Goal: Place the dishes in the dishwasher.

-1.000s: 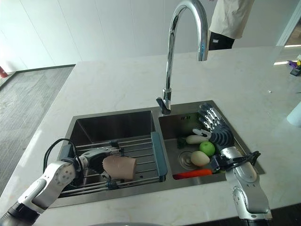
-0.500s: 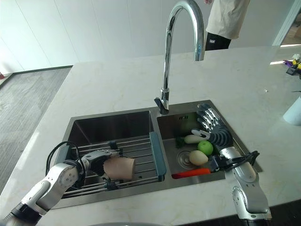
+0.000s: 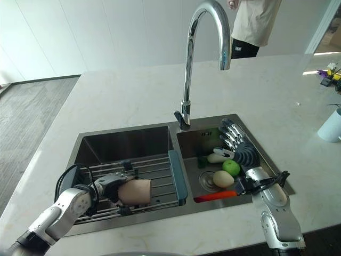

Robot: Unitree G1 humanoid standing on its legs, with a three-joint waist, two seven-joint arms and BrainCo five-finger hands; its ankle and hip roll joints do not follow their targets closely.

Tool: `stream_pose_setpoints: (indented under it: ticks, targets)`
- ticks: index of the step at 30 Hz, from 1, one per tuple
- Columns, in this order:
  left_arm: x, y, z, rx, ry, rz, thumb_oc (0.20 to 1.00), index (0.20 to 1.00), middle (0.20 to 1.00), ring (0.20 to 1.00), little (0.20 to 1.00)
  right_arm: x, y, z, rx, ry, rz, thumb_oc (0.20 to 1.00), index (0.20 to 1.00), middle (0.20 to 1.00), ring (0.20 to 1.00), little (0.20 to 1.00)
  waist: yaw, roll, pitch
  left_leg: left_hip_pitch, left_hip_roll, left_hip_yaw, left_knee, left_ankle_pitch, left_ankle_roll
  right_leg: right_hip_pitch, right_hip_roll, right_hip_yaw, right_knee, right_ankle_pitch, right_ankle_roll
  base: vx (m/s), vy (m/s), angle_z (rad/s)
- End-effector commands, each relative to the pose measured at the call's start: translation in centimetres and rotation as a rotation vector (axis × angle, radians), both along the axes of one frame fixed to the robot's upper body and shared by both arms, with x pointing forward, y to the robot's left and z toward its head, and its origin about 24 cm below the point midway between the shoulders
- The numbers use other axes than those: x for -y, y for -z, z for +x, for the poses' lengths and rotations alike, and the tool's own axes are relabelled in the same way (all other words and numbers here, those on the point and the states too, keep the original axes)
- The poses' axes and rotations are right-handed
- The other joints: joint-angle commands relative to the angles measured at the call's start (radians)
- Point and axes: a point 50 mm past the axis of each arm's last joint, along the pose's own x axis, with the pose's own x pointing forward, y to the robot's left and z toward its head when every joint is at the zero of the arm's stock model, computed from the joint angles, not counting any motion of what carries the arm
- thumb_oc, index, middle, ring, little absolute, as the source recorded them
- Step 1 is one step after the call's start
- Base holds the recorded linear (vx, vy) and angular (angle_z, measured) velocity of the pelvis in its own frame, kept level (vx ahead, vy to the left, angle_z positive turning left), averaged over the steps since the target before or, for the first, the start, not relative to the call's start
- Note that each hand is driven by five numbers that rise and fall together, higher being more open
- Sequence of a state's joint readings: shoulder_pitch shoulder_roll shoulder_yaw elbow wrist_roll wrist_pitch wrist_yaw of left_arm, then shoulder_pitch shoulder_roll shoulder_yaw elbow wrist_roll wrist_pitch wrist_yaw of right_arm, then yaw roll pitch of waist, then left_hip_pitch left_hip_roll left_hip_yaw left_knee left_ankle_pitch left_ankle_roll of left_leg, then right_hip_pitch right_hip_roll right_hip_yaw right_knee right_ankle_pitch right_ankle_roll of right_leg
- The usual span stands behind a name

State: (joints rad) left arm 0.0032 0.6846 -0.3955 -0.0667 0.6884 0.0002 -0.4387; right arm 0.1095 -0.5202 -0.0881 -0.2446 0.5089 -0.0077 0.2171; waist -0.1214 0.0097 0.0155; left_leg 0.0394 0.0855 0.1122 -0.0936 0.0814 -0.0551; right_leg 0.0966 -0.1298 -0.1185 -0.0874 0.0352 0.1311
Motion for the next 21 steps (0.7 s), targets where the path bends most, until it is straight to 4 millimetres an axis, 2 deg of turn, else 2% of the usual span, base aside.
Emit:
stream_pose_setpoints:
  ticks: [1, 2, 7, 17, 19, 21]
  targets:
    - [0.1, -1.1, 1.8, 0.084, 0.014, 0.041, 1.000, 1.000, 1.000, 1.000, 1.000, -0.2, -4.3, 1.2, 0.212, -0.025, -0.032, 1.000, 1.000, 1.000, 1.000, 1.000, 0.001, 0.003, 0.025, 0.085, 0.010, 0.125, 0.006, -0.155, 0.019, -0.008, 0.037, -0.060, 0.000, -0.048, 0.018, 0.00, 0.000, 0.00]
    - [0.1, -0.8, 1.8, 0.066, 0.015, 0.039, 0.200, 0.200, 0.200, 0.200, 0.200, -0.3, -4.3, 1.3, 0.211, -0.030, -0.034, 1.000, 1.000, 1.000, 1.000, 1.000, -0.001, 0.002, 0.025, 0.085, 0.011, 0.126, 0.006, -0.155, 0.018, -0.007, 0.037, -0.060, 0.000, -0.048, 0.018, 0.00, 0.000, 0.00]
    - [0.2, -0.6, 1.9, 0.078, 0.004, 0.024, 0.200, 0.200, 0.200, 0.200, 0.200, -0.2, -4.4, 1.4, 0.207, -0.037, -0.038, 1.000, 1.000, 1.000, 1.000, 1.000, -0.002, 0.001, 0.025, 0.086, 0.010, 0.126, 0.006, -0.155, 0.019, -0.007, 0.039, -0.056, 0.000, -0.049, 0.017, 0.00, 0.000, 0.00]
    - [0.2, -1.6, 2.1, 0.207, -0.010, -0.070, 0.200, 0.200, 0.200, 0.200, 0.200, -0.3, -4.0, 1.1, 0.203, -0.029, -0.044, 1.000, 1.000, 1.000, 1.000, 1.000, 0.003, -0.003, 0.027, 0.085, 0.009, 0.124, 0.006, -0.156, 0.018, -0.006, 0.040, -0.057, 0.000, -0.049, 0.015, 0.00, 0.000, 0.00]
    - [-0.2, -2.3, 2.2, 0.271, -0.031, -0.118, 0.200, 0.200, 0.200, 0.200, 0.200, -0.2, -3.9, 1.1, 0.202, -0.019, -0.038, 1.000, 1.000, 1.000, 1.000, 1.000, 0.006, -0.003, 0.028, 0.086, 0.009, 0.124, 0.006, -0.156, 0.018, -0.005, 0.038, -0.058, 0.000, -0.049, 0.015, 0.00, 0.000, 0.00]
    - [-0.7, -3.9, 2.3, 0.347, -0.067, -0.247, 0.200, 0.200, 0.200, 0.200, 0.200, -0.2, -3.7, 1.0, 0.201, -0.001, -0.034, 1.000, 1.000, 1.000, 1.000, 1.000, 0.015, -0.001, 0.031, 0.089, 0.008, 0.122, 0.006, -0.155, 0.018, -0.001, 0.037, -0.062, 0.000, -0.047, 0.015, 0.00, -0.016, 0.00]
